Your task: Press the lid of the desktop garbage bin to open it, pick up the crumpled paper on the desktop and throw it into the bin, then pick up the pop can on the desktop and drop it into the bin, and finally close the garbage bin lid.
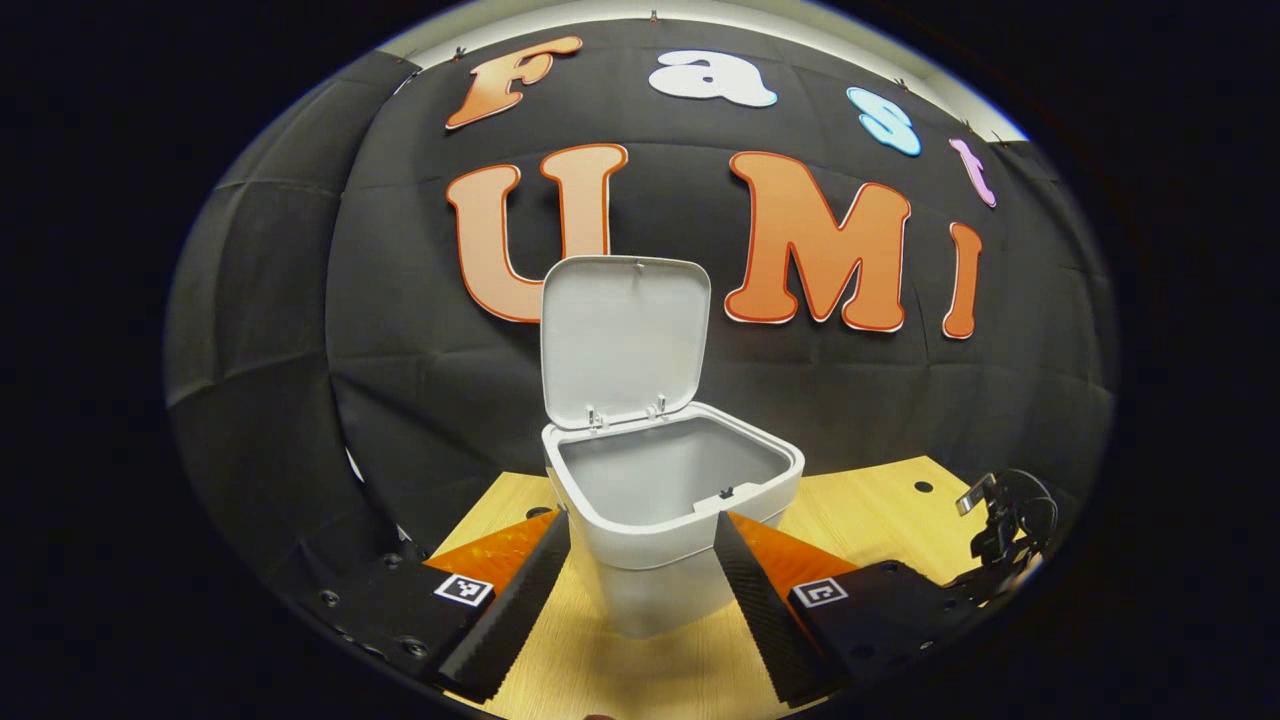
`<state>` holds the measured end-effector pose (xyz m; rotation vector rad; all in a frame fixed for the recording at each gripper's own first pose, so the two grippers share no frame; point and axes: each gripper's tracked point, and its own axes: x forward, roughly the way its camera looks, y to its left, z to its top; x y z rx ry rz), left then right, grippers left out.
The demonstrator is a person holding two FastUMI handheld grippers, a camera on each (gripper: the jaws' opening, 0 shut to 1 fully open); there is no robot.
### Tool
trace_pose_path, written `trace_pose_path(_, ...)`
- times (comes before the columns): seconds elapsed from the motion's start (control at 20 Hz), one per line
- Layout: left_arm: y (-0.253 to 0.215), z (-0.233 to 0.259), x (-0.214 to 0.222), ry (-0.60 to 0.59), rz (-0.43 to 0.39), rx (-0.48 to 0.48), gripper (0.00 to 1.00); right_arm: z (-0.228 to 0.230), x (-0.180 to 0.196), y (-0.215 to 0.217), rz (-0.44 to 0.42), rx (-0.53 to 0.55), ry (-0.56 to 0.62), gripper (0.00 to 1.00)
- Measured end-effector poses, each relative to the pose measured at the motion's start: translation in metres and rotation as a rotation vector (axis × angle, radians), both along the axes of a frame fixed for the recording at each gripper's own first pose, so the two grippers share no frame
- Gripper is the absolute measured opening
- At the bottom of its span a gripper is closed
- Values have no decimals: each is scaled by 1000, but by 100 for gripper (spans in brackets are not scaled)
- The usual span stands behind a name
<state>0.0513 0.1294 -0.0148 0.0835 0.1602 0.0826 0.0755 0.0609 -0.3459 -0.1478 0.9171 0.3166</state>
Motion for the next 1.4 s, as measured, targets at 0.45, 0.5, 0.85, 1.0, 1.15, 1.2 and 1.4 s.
trace_pose_path(0.45,-15,3,-11,-11,-25,-49,93,88,14,11,31,90,-209,5)
trace_pose_path(0.5,-17,4,-13,-14,-27,-50,93,103,15,14,39,97,-236,4)
trace_pose_path(0.85,-19,9,-28,-33,-18,-32,93,227,25,37,118,149,-446,4)
trace_pose_path(1.0,-21,4,-35,-25,-19,-39,93,273,38,60,166,160,-535,4)
trace_pose_path(1.15,-13,2,-42,-22,-6,-28,93,312,45,94,223,197,-594,4)
trace_pose_path(1.2,-8,2,-45,-21,1,-24,93,322,48,108,244,211,-610,4)
trace_pose_path(1.4,14,2,-59,-23,32,-42,93,350,53,171,328,269,-643,4)
